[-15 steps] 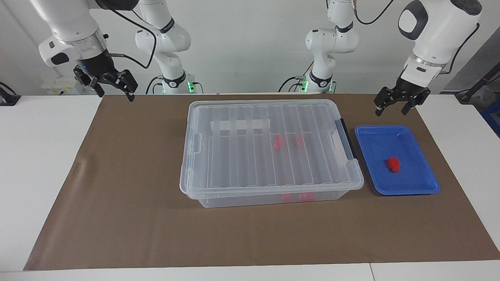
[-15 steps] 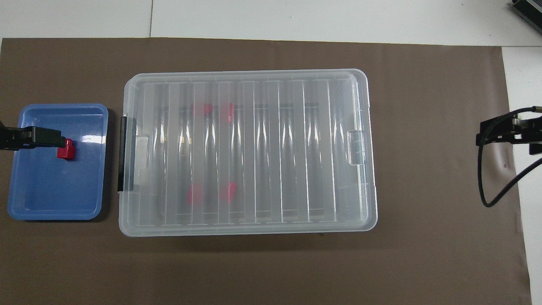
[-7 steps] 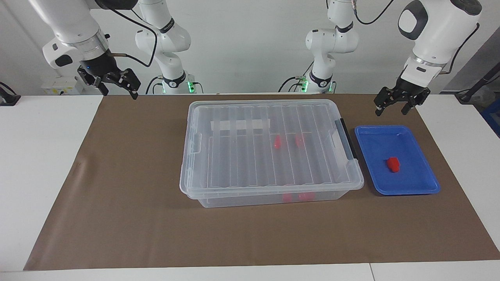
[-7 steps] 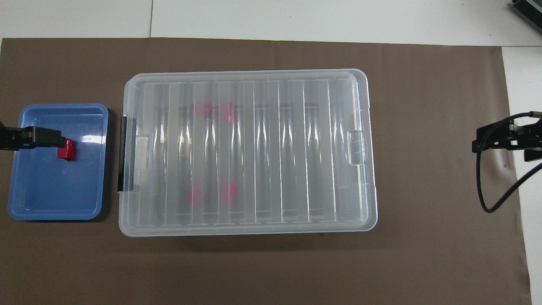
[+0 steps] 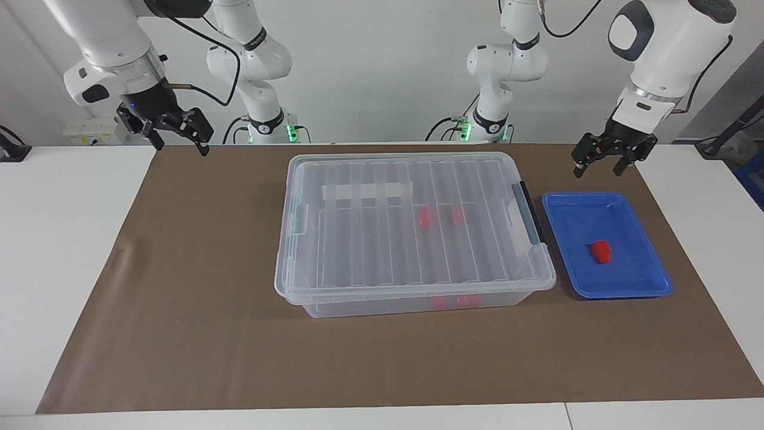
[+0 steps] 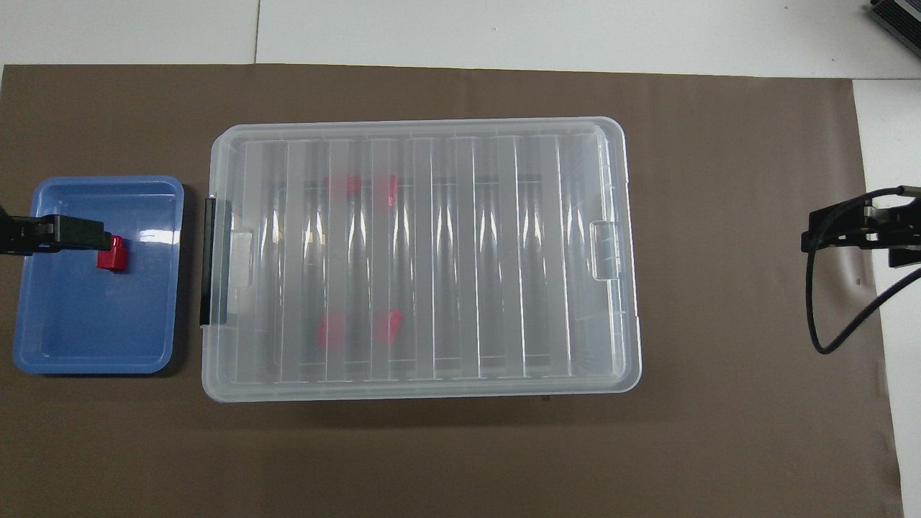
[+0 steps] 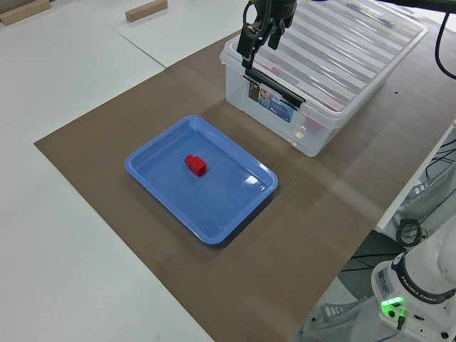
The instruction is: Place red block in blue tray from box
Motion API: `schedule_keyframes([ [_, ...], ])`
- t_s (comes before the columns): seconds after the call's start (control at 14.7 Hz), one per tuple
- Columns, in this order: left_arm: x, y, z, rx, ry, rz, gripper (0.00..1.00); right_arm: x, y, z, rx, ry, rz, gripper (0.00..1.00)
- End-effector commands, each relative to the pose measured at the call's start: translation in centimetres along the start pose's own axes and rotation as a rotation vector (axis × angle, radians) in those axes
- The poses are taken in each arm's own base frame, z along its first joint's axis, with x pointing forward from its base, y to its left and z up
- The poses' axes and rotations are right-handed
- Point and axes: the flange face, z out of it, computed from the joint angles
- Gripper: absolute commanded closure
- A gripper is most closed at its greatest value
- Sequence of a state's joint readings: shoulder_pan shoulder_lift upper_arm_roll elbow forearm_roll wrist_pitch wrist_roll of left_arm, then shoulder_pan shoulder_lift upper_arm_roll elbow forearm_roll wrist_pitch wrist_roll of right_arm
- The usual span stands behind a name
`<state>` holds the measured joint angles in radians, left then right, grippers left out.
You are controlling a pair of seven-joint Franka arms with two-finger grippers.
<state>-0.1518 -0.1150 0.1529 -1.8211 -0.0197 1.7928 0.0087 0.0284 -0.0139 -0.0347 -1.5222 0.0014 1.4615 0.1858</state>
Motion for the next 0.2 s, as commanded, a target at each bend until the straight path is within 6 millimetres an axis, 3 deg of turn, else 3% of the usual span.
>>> schedule_keyframes([
  [0.0, -0.88, -0.12, -0.19, -0.014, -0.006, -0.012, 0.00, -0.73, 0.61, 0.18, -0.007, 0.014, -0.026, 0.00],
  [0.14, -0.86, -0.11, -0.26, -0.014, -0.004, -0.012, 0.00, -0.70, 0.68, 0.24, -0.007, 0.014, -0.023, 0.00],
])
